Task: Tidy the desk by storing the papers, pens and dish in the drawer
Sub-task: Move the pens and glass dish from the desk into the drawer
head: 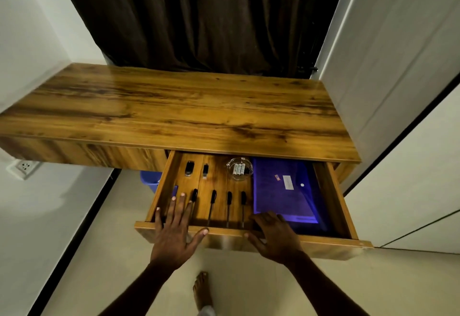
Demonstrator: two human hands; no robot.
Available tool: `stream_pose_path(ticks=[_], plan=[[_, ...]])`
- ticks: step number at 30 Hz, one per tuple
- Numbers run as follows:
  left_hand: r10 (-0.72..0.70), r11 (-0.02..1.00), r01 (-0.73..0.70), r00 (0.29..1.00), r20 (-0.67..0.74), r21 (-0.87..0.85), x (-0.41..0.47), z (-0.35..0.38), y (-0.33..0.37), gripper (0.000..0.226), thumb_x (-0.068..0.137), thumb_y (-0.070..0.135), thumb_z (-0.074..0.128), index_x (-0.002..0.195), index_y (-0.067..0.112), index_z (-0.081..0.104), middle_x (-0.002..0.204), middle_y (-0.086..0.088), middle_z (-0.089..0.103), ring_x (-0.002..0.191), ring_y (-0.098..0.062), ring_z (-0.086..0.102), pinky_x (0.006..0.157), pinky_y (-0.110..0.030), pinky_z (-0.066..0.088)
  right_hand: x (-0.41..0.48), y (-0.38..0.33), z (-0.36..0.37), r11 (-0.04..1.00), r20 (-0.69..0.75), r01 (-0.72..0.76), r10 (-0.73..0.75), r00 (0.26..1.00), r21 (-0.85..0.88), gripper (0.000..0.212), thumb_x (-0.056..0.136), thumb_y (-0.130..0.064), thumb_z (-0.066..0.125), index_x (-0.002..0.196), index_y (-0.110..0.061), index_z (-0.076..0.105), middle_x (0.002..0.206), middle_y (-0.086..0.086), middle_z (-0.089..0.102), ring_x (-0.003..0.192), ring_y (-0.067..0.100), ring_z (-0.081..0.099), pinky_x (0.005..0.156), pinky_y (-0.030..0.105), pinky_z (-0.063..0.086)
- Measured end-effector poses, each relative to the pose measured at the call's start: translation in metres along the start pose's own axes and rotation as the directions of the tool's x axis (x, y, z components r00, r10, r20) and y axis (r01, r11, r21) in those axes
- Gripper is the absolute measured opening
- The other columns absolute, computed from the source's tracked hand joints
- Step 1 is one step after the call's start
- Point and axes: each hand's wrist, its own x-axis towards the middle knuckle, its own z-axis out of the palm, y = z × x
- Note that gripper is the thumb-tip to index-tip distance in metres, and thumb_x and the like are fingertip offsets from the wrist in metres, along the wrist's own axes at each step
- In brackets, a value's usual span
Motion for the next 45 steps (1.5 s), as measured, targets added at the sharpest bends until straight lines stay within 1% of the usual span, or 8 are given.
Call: stream_pose_path(ticks=[7, 19, 24, 29, 33, 38, 42, 45], plan=[[0.0, 1.0, 0.0, 1.0, -0.003, -0.013, 0.032, 0.002, -0.001, 0.091, 0.088, 0.074, 0.034, 0.156, 0.017, 0.013, 0.165, -0.005, -0.001, 0.152, -0.025, -0.001, 0.118, -0.062, 0.009, 0.031, 0.015, 0.0, 0.999, -0.029, -0.027, 0.026, 0.999, -0.036, 0.071, 0.088, -0.072, 0.038, 0.142, -0.026, 0.039, 0.143, -0.004, 0.045, 0.131, 0.017, 0.042, 0.107, 0.039, 0.039], [-0.012, 1.0, 0.01, 0.999, -0.053, -0.027, 0.14, 0.013, -0.008, 0.099, 0.083, 0.077, 0.041, 0.155, 0.014, 0.016, 0.164, -0.007, 0.003, 0.152, -0.026, 0.001, 0.119, -0.059, 0.005, 0.126, 0.054, -0.009, 0.973, -0.029, -0.033, 0.027, 0.999, -0.23, 0.085, 0.089, -0.069, 0.036, 0.154, -0.017, 0.021, 0.163, 0.012, 0.007, 0.151, 0.029, 0.004, 0.114, 0.066, 0.014], [0.014, 1.0, -0.015, 0.996, -0.084, -0.007, 0.186, 0.017, -0.012, 0.097, 0.085, 0.076, 0.041, 0.154, 0.012, 0.019, 0.164, -0.009, 0.01, 0.151, -0.027, 0.008, 0.119, -0.057, 0.01, 0.167, 0.074, -0.01, 0.932, 0.008, 0.001, 0.002, 1.0, -0.363, 0.082, 0.092, -0.068, 0.032, 0.154, -0.016, 0.02, 0.162, 0.018, 0.009, 0.15, 0.036, 0.009, 0.112, 0.069, 0.015], [0.214, 0.971, -0.195, 0.968, -0.132, 0.14, 0.237, 0.014, -0.022, 0.085, 0.091, 0.069, 0.04, 0.153, 0.013, 0.025, 0.162, -0.008, 0.018, 0.15, -0.028, 0.015, 0.118, -0.056, 0.016, 0.201, 0.09, -0.001, 0.913, -0.048, -0.079, 0.065, 0.997, -0.401, 0.077, 0.094, -0.066, 0.033, 0.154, -0.019, 0.021, 0.16, 0.016, 0.022, 0.147, 0.037, 0.021, 0.114, 0.064, 0.019], [0.355, 0.929, -0.323, 0.917, -0.183, 0.181, 0.271, 0.019, -0.029, 0.078, 0.093, 0.062, 0.043, 0.15, 0.009, 0.034, 0.16, -0.008, 0.025, 0.147, -0.027, 0.024, 0.116, -0.054, 0.025, 0.212, 0.094, 0.012, 0.915, -0.154, -0.128, 0.073, 0.985, -0.384, 0.065, 0.095, -0.051, 0.042, 0.151, -0.021, 0.029, 0.152, 0.011, 0.04, 0.138, 0.036, 0.04, 0.109, 0.06, 0.03], [0.458, 0.879, -0.415, 0.872, -0.172, 0.237, 0.287, 0.036, -0.038, 0.07, 0.097, 0.056, 0.041, 0.143, 0.004, 0.044, 0.154, -0.014, 0.036, 0.142, -0.03, 0.037, 0.111, -0.049, 0.032, 0.216, 0.099, 0.017, 0.904, -0.187, -0.118, 0.043, 0.981, -0.412, 0.061, 0.095, -0.039, 0.048, 0.15, -0.021, 0.031, 0.15, 0.007, 0.044, 0.136, 0.033, 0.045, 0.11, 0.056, 0.032], [0.468, 0.884, -0.454, 0.855, -0.224, 0.115, 0.284, 0.032, -0.04, 0.068, 0.097, 0.054, 0.043, 0.144, 0.007, 0.043, 0.154, -0.01, 0.037, 0.144, -0.025, 0.034, 0.114, -0.045, 0.03, 0.214, 0.094, 0.008, 0.93, -0.189, -0.118, 0.054, 0.981, -0.347, 0.062, 0.091, -0.047, 0.052, 0.148, -0.025, 0.039, 0.152, 0.002, 0.043, 0.137, 0.028, 0.043, 0.109, 0.052, 0.033], [0.401, 0.896, -0.436, 0.874, -0.274, -0.079, 0.288, 0.022, -0.035, 0.061, 0.094, 0.051, 0.05, 0.138, 0.009, 0.054, 0.149, -0.006, 0.046, 0.14, -0.022, 0.039, 0.114, -0.043, 0.031, 0.231, 0.085, -0.017, 0.965, -0.205, -0.114, 0.065, 0.977, -0.236, 0.058, 0.089, -0.056, 0.051, 0.137, -0.025, 0.054, 0.14, -0.001, 0.055, 0.117, 0.027, 0.053, 0.094, 0.046, 0.039]])
